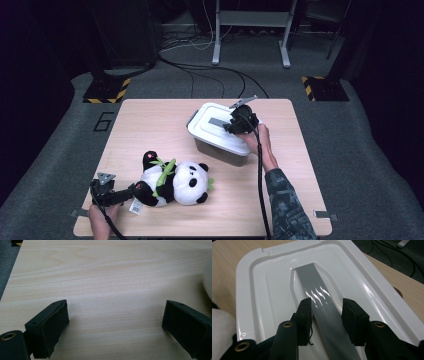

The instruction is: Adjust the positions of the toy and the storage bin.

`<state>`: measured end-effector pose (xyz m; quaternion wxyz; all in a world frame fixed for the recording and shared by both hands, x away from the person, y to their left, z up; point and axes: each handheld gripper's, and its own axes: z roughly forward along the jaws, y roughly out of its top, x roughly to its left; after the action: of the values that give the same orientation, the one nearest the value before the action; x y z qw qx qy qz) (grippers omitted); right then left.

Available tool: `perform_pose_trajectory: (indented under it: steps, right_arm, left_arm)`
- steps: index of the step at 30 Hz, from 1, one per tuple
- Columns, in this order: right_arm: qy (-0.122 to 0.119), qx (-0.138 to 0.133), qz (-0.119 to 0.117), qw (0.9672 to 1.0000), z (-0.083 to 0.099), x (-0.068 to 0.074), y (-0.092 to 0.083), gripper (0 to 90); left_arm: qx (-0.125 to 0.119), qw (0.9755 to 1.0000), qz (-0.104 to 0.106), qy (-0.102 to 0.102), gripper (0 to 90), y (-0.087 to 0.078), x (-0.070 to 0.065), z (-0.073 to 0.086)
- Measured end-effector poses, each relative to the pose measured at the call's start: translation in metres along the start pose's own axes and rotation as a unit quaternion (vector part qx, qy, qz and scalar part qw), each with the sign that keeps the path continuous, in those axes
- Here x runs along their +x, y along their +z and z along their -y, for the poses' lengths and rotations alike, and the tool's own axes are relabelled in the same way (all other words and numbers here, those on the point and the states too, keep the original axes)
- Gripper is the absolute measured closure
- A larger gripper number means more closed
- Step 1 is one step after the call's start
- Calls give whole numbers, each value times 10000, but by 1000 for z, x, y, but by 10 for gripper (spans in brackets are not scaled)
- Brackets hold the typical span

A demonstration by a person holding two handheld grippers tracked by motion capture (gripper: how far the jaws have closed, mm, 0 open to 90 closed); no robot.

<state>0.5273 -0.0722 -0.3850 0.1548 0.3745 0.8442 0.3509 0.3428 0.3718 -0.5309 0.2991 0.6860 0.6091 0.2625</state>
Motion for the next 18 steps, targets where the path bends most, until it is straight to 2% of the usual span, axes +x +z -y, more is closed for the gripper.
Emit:
perform_pose_trajectory:
  steps: [4,7,9,10,12,14,18]
  right_arm:
    - [-252,155,-224,9993,-9,-4,5,591]
    - [-547,103,-257,9981,-13,-2,10,617]
    - [-637,125,-233,9976,-16,1,12,625]
    - [-644,184,-264,9974,-17,0,12,626]
    - [-473,263,-395,9978,-18,-4,12,628]
    - [-454,166,-431,9979,-16,-6,13,632]
    - [-369,134,-416,9984,-13,-1,10,652]
  left_arm:
    - [0,10000,0,1,62,0,0,0]
    - [-1,10000,6,5,62,0,0,0]
    - [2,10000,11,8,62,0,0,0]
    - [-36,10000,1,2,62,1,0,0]
    - [-25,10000,2,8,62,0,0,0]
    - [-34,10000,7,13,62,1,0,0]
    - [-39,10000,16,12,62,1,0,0]
